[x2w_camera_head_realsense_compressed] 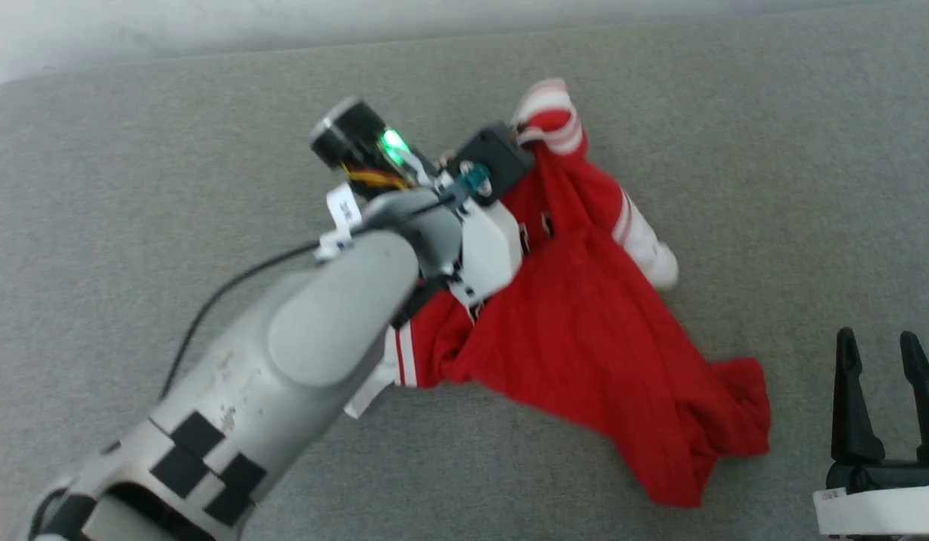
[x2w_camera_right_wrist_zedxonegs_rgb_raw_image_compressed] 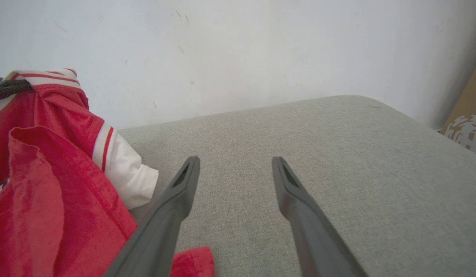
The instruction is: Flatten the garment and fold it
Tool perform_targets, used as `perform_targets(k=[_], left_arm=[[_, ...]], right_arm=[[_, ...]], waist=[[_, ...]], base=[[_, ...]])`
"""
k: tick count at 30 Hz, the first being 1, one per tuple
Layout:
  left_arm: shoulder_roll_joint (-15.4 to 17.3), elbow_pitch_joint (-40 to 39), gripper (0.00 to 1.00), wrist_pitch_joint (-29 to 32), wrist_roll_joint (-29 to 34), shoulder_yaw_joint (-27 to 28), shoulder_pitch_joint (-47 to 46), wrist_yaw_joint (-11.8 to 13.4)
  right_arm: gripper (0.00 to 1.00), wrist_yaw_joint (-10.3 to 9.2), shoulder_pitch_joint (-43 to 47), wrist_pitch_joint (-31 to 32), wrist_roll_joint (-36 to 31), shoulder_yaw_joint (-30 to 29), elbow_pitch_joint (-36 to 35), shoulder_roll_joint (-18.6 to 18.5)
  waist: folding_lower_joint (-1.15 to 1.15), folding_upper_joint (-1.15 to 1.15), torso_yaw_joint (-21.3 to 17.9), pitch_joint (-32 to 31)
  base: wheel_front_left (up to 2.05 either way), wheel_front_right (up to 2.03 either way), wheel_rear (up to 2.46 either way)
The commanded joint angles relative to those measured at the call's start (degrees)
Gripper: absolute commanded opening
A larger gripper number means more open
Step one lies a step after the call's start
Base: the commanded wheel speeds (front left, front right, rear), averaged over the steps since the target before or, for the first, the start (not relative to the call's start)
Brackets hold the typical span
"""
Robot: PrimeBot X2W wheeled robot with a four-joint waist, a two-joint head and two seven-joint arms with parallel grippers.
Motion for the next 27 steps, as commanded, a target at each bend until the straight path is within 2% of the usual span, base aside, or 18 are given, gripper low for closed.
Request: perform_targets(k=[1,7,13,14,17,18,19,27], left_arm=[[0.4,1.2,0.24,-0.3,0.6,0.4,-1.6,0.5],[0.8,7.6,0.09,-2.2,0.4,1.0,-3.1,0.6],[-1.8,15.9,0.1,-3.4,-2.5,1.2,-1.2,-0.6],[-2.2,17.1,0.15,-3.4,-2.8,1.2,-1.1,-0.8],[-3.0,19.7,0.41,-4.1,-3.3,1.1,-1.8,-1.2],[-3.3,20.4,0.55,-4.4,-3.5,1.2,-2.2,-1.3],[-3.6,21.0,1.0,-4.8,-3.7,1.4,-2.5,-1.2],[-5.6,22.3,1.0,-9.4,-6.4,3.4,-3.6,-1.0]], right_arm=[[1.0,-0.04,-0.9,-0.4,0.4,0.2,0.1,0.1],[1.0,-0.04,-1.9,-0.9,0.8,1.4,1.0,0.1],[1.0,-0.04,-3.1,-1.4,1.0,2.1,1.8,0.1],[1.0,-0.04,-3.3,-1.4,1.0,2.0,1.8,0.1],[1.0,-0.04,-3.6,-1.5,0.8,1.6,2.0,0.1],[1.0,-0.04,-3.6,-1.5,0.6,1.5,2.1,0.1],[1.0,-0.04,-3.6,-1.6,0.5,1.4,2.1,0.1],[1.0,-0.04,-3.5,-1.4,-0.5,1.2,2.6,0.1]], waist=[[-0.01,0.0,-1.9,1.5],[-0.01,0.0,-4.5,3.2],[-0.01,0.0,-5.6,5.0],[-0.01,0.0,-5.5,5.2],[-0.01,0.0,-4.9,5.4],[-0.01,0.0,-4.5,5.3],[-0.01,0.0,-4.1,5.1],[-0.01,0.0,-0.1,1.2]], base=[[0.0,0.0,0.0],[0.0,0.0,0.0],[0.0,0.0,0.0],[0.0,0.0,0.0],[0.0,0.0,0.0],[0.0,0.0,0.0],[0.0,0.0,0.0],[0.0,0.0,0.0]])
